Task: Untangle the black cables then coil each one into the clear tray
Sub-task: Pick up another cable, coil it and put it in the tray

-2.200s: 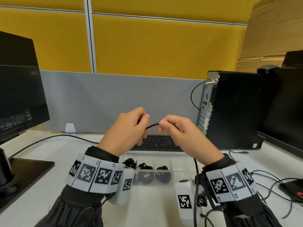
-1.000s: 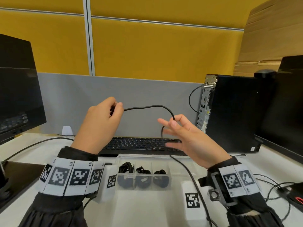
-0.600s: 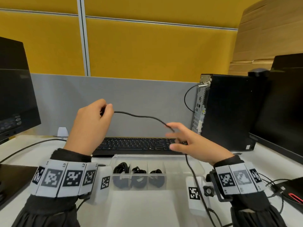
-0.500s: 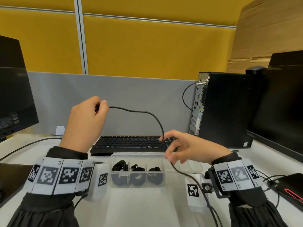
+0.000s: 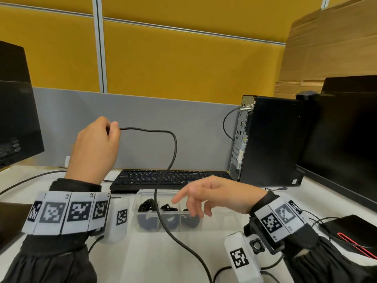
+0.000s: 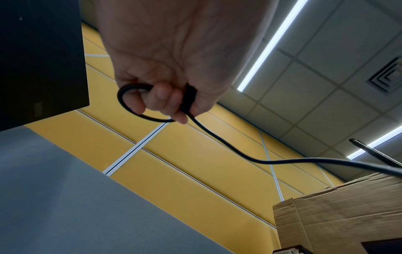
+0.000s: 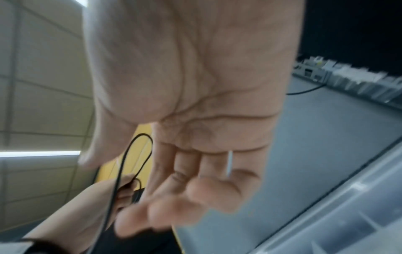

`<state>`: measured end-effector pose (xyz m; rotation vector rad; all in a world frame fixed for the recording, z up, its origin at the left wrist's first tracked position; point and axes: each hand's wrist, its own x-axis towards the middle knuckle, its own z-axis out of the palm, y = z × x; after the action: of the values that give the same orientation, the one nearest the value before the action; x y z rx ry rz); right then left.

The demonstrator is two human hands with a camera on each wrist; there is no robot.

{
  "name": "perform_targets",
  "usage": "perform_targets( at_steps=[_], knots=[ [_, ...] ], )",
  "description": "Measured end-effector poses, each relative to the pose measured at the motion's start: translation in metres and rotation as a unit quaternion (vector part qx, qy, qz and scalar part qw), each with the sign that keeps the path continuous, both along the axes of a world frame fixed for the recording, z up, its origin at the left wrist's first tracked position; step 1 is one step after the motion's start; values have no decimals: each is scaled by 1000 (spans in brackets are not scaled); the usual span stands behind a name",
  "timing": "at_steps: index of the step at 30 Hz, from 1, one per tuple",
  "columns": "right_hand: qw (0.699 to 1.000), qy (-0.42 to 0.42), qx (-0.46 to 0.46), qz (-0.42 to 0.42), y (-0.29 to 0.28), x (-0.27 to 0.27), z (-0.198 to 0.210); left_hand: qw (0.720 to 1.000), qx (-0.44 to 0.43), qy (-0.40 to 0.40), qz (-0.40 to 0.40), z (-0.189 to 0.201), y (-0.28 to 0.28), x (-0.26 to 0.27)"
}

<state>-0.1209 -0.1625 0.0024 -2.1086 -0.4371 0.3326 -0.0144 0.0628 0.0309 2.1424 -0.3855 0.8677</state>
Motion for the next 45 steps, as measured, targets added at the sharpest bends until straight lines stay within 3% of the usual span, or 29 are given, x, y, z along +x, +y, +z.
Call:
perform_targets(
  at_steps=[2,7,9,11,13,15,16,19,21,24,26,28,31,34,37,40,43,45],
  knots=[
    [1000,20,8,16,11,0,0,1000,0,-5,-7,1,-2,-1],
    [969,143,-129,156,41,-2,-21,999,9,-26,-34,3,-11,-8],
    [966,149,-159,138,41,-1,-30,999,8,-27,-47,4,-13,-10],
    [984,124,-123,23,31,-4,-23,998,4,-27,-55,4,-13,-12],
    [988,88,6,-130,7,-9,-4,998,5,-23,-57,5,-13,-14],
    [949,25,174,-261,-25,-18,23,998,13,-11,-60,5,-14,-15],
    [923,-34,211,-319,-42,-22,36,998,20,-2,-64,5,-13,-16],
    [847,-227,81,-473,-85,-34,67,994,50,34,-91,5,-14,-19],
    [810,-282,-9,-515,-102,-42,76,988,72,60,-123,6,-19,-24],
    [821,-197,-122,-522,-113,-47,69,981,89,74,-153,4,-29,-31],
    [813,-146,-238,-511,-105,-50,57,979,96,75,-161,2,-36,-34],
    [807,-214,-290,-469,-84,-46,47,978,101,74,-168,-2,-43,-35],
    [831,-375,-224,-344,-23,-29,37,975,93,72,-188,-5,-52,-36],
    [839,-411,-241,-263,25,-8,28,964,36,91,-249,-6,-56,-35],
    [872,-405,-23,-274,28,-8,34,950,-53,91,-294,-6,-54,-29],
    [884,-360,102,-279,18,-18,45,962,-48,64,-260,-9,-53,-24],
    [916,-293,112,-249,25,-20,46,978,-4,23,-209,-10,-56,-27],
    [915,-304,99,-247,39,-17,40,981,22,30,-193,-9,-63,-29]
  ],
)
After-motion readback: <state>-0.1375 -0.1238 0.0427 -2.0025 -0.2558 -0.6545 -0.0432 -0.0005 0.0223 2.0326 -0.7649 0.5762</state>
